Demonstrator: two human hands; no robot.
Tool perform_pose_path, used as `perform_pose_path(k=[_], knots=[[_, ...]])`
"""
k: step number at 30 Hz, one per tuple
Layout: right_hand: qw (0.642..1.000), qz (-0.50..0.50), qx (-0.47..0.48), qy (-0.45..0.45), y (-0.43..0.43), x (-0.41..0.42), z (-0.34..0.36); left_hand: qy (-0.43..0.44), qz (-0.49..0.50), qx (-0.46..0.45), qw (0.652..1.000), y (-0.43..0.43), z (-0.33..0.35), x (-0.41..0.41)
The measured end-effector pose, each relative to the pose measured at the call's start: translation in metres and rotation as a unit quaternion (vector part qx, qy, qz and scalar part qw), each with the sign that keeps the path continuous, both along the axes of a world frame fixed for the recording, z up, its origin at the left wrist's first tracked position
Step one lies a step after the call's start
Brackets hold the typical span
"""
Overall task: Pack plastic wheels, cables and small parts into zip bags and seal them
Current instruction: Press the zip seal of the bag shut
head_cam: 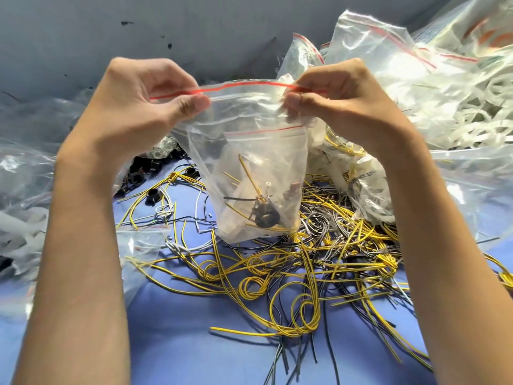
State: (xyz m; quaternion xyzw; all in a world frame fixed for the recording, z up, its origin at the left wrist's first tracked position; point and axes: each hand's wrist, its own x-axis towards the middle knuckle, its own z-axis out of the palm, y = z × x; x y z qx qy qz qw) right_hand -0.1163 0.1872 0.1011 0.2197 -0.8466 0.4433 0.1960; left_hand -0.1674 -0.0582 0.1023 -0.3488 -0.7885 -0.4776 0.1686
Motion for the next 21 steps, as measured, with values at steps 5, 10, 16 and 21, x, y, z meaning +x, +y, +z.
perform_pose_path(k=[5,10,16,21], knots=[[0.998,-0.034,0.055,0.027,-0.004,0.000,0.002,0.018,0.040,-0.025,0.999,0.005,0.001,0.001],[0.997,-0.047,0.054,0.028,-0.005,0.001,0.002,0.021,0.057,-0.032,0.998,0.009,0.004,0.005],[0.994,-0.067,0.066,0.063,-0.010,0.003,0.005,-0.017,0.006,-0.026,0.999,0.012,0.005,0.010],[0.995,-0.030,0.091,0.037,-0.013,0.004,0.007,-0.014,0.001,-0.052,0.999,0.015,0.005,0.009]])
